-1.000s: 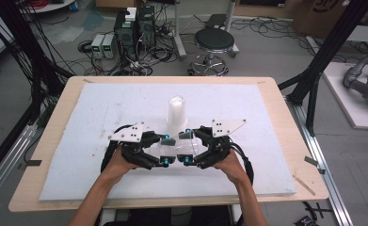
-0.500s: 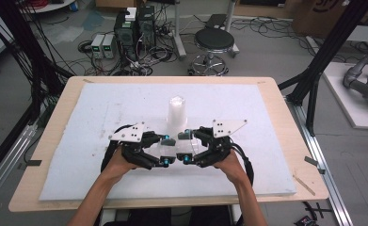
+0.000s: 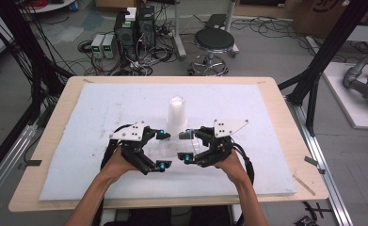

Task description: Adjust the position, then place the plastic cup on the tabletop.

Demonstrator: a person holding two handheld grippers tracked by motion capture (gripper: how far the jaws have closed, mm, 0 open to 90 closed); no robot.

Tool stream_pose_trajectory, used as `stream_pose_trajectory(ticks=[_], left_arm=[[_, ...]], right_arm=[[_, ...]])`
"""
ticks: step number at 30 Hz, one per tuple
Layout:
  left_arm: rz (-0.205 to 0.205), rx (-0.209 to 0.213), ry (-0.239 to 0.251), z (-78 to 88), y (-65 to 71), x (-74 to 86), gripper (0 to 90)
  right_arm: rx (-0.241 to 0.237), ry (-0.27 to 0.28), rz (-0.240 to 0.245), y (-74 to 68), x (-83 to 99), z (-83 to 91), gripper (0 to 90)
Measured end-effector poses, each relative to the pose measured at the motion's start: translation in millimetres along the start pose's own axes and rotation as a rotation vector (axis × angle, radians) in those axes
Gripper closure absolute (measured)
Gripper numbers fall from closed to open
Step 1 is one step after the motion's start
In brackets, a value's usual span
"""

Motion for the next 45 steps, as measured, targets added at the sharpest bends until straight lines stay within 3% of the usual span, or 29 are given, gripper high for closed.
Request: stream_pose_trajectory(ticks=[4,8,14,20,27,32,36,39,45], left_arm=[[0.026,-0.067,-0.022,10.5,-7.0,4.8,7.2],[0.042,-0.155,-0.015,26.7,-16.8,11.4,7.3],[0.066,-0.302,0.001,52.0,-34.4,28.1,9.4],[0.08,-0.472,0.025,80.0,-54.0,46.5,9.4],[0.096,-0.624,0.067,106.6,-69.7,62.9,9.4],[0.099,-0.651,0.077,110.8,-72.1,68.1,9.4],[0.102,-0.664,0.097,113.2,-73.8,69.5,9.4],[0.122,-0.662,0.114,115.8,-75.9,71.8,9.4],[0.125,-0.667,0.123,117.7,-76.1,71.0,9.4]], right_arm=[[0.024,-0.02,0.006,3.5,1.5,4.1,32.5],[0.052,-0.075,-0.014,7.6,6.4,12.5,32.5],[0.149,-0.219,-0.062,21.3,20.6,30.8,32.5],[0.223,-0.315,-0.095,33.2,30.8,46.7,32.6],[0.32,-0.499,-0.133,50.6,45.0,64.3,32.9],[0.391,-0.641,-0.15,57.8,49.3,73.5,32.9],[0.416,-0.703,-0.145,59.0,48.8,77.4,32.9],[0.431,-0.715,-0.151,60.4,47.6,80.0,33.0],[0.437,-0.705,-0.157,60.9,46.5,82.0,33.1]])
Point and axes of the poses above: each handheld gripper's, and its own axes: z roughly backward along the jaws, x roughly out of its underside, y roughly to its right, the point moved 10 cm from there along -z, roughly forward along the jaws, and after that the axes turned 11 degrees about z, right-handed, at the moved point
